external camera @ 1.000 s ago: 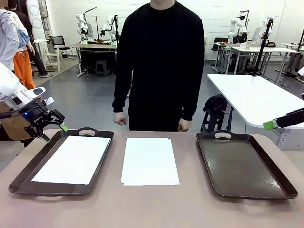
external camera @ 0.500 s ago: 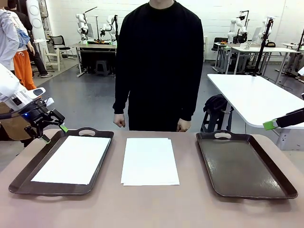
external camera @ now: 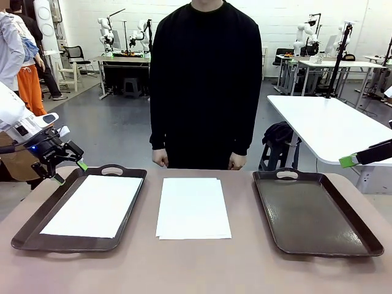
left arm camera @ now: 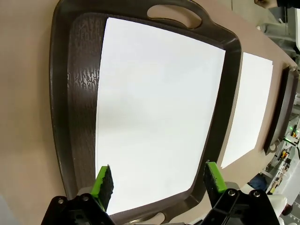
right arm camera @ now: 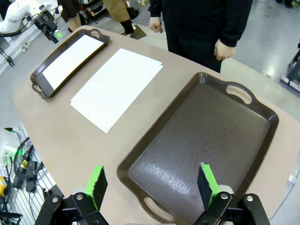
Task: Sort the A4 documents.
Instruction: Receive the A4 Paper.
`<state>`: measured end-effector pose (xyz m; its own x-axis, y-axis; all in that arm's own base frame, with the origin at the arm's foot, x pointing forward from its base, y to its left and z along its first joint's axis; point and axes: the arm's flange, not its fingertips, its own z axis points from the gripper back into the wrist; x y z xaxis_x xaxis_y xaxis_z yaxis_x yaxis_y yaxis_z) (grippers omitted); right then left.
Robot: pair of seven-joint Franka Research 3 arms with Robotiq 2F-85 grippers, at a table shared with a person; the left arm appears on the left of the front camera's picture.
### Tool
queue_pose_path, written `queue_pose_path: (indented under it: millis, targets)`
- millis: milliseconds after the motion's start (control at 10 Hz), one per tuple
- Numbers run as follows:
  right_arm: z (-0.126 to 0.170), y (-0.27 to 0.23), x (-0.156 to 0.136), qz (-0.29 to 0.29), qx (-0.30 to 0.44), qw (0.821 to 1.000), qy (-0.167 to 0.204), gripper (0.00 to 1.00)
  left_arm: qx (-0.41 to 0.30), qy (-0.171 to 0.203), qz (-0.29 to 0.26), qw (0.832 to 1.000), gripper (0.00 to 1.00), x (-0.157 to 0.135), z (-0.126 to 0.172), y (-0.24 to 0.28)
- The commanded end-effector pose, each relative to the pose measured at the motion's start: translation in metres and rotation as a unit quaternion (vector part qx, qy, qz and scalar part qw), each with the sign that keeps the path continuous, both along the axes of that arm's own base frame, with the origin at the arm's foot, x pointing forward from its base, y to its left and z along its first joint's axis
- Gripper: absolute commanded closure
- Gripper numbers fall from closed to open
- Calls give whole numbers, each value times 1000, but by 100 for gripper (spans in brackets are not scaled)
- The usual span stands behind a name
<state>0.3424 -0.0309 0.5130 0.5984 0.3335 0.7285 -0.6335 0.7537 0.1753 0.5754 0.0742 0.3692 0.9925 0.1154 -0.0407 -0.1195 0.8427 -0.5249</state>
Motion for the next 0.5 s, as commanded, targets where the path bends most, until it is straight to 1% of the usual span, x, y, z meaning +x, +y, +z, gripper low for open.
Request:
queue_pose_path:
  millis: [0, 400]
  targets:
    - [-2, 0, 2, 5, 9, 1000, 1, 0, 7, -2, -5, 1000, 0, 3, 1, 1]
    - [-2, 0, 2, 5, 9, 1000, 1, 0, 7, -2, -5, 1000, 0, 3, 1, 1]
